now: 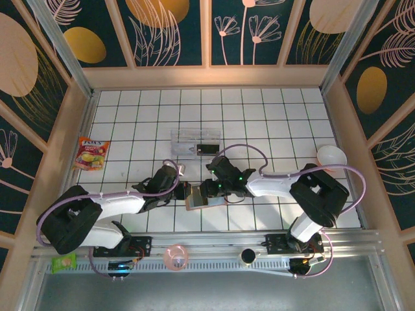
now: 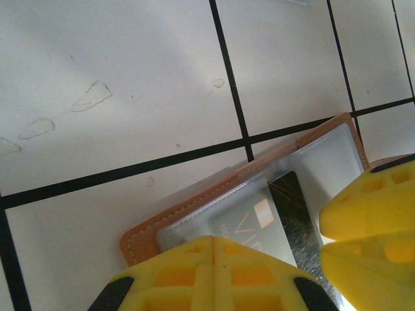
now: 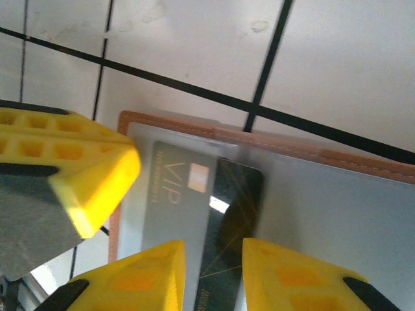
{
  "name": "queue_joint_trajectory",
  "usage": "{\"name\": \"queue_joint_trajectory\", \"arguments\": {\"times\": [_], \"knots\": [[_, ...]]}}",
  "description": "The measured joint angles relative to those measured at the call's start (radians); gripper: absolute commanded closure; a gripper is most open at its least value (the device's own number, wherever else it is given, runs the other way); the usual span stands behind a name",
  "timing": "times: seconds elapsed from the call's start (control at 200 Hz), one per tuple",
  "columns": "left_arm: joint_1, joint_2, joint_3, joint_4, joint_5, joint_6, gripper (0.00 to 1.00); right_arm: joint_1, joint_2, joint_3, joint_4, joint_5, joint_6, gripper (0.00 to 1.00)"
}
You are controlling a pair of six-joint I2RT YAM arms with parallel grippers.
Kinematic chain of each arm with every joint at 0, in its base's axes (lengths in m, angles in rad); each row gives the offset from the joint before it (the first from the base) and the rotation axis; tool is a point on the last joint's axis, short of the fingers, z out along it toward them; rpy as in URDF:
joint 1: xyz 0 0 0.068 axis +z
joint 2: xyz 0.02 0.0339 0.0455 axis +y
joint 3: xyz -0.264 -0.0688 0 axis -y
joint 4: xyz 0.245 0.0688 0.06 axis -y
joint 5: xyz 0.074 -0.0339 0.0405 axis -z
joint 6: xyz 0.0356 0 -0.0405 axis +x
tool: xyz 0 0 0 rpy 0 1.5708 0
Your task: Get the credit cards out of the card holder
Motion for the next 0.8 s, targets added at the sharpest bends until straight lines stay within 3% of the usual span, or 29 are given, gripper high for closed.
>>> {"name": "queue_joint_trajectory", "arguments": {"times": [0.415,0.696,0.801], "knots": [[0.0,0.042,-0.002,0.052,0.008,-0.001,1.0,-0.019,0.027,-0.011,0.029,-0.042,0.015,0.73],[0.0,0.045,-0.014,0.082,0.012,-0.002,1.0,-0.032,0.027,-0.028,0.07,-0.064,0.035,0.98],[0.0,0.045,-0.018,0.09,0.012,-0.002,1.0,-0.034,0.0,-0.052,0.091,-0.059,0.048,1.0]]}}
